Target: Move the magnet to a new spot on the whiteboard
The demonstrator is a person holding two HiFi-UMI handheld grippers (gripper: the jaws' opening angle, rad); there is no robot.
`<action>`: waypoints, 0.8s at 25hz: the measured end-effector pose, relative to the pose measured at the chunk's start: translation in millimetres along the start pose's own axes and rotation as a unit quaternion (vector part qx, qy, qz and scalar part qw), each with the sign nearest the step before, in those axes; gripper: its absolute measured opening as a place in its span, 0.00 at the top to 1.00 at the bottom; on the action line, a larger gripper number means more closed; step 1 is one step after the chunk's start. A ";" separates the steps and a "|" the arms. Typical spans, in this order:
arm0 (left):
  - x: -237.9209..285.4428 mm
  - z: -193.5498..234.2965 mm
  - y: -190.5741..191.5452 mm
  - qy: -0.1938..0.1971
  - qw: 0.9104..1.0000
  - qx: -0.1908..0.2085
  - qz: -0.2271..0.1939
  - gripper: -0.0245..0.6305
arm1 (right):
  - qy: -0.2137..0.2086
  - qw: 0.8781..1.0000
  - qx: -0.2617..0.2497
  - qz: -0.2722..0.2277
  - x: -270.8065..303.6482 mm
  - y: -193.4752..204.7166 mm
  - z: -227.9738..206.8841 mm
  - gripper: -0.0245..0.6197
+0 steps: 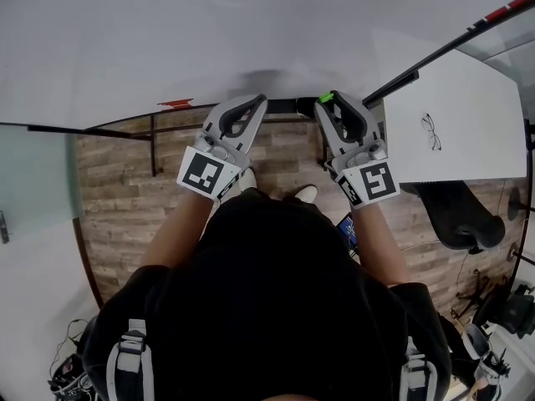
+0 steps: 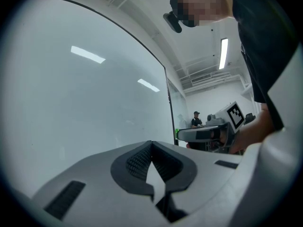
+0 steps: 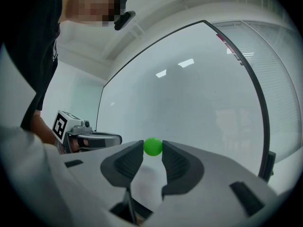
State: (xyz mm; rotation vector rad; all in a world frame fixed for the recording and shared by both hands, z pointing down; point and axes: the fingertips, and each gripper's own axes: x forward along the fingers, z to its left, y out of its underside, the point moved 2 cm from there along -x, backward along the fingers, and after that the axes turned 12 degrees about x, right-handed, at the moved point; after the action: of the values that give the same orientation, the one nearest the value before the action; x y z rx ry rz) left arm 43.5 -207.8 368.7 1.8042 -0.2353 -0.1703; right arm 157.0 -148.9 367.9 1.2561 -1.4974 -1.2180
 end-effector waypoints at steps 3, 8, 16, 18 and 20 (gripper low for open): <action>2.2 -2.5 -1.8 0.001 1.000 0.000 0.000 0.96 | -0.001 1.000 0.001 0.000 -2.8 0.2 -1.5 0.78; 7.3 -10.1 -5.2 0.000 1.000 0.003 0.002 0.96 | -0.002 1.000 0.001 -0.002 -10.4 -0.4 -8.4 0.78; 17.0 -25.2 -12.1 -0.011 1.000 0.007 0.006 0.96 | -0.012 1.000 -0.012 -0.006 -20.8 -8.5 -20.3 0.78; 19.3 -29.5 -12.3 -0.017 1.000 0.006 0.012 0.96 | -0.019 1.000 -0.009 -0.007 -23.2 -8.0 -23.7 0.78; 21.2 -34.0 -12.8 -0.024 1.000 0.005 0.018 0.96 | -0.026 1.000 -0.005 -0.007 -26.0 -5.9 -27.2 0.78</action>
State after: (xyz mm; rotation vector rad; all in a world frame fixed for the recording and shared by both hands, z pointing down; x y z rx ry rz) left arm 73.0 -178.1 364.7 1.8068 -0.3017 -0.1871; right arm 188.9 -128.1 367.6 1.2395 -1.5208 -1.2742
